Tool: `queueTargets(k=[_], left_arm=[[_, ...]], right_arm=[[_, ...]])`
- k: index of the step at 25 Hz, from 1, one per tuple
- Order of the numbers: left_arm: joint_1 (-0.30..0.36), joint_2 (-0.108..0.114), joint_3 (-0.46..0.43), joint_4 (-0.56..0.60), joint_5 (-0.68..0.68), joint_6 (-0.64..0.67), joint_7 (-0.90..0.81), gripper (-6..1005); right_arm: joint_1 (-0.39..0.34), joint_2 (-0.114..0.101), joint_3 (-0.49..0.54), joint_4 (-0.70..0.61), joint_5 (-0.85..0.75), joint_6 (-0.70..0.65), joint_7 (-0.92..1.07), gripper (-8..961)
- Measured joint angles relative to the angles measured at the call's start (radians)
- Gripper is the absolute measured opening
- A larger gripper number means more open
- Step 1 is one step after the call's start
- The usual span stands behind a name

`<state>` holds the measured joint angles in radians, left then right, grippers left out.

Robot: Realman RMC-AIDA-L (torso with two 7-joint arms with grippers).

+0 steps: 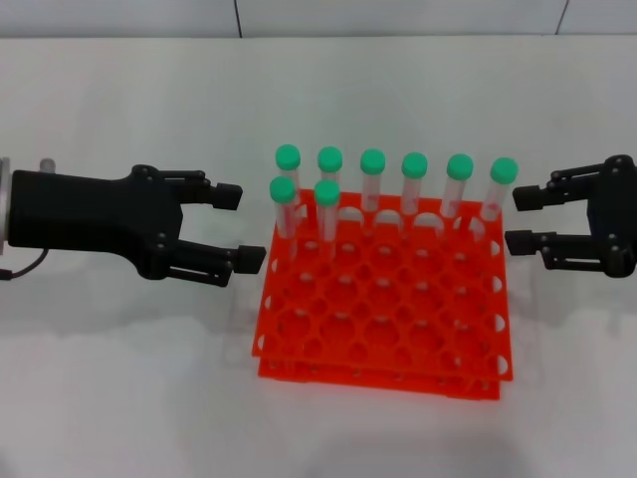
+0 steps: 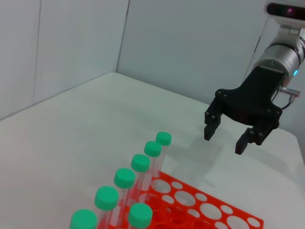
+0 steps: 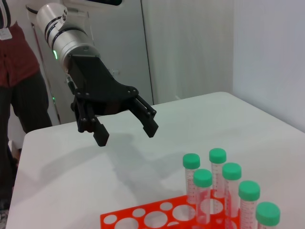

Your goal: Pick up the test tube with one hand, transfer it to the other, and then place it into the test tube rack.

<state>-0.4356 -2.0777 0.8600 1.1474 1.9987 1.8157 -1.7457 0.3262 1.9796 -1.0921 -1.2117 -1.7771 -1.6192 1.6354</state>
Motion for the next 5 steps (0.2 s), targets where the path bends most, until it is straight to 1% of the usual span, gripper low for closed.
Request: queueTargets(k=[5], left_arm=[[0.000,0.001,0.003,0.000,0.003,0.002,-0.001,875]], right_arm=[[-0.001,0.011,0.000,0.001,-0.011,-0.002,0.001,479]])
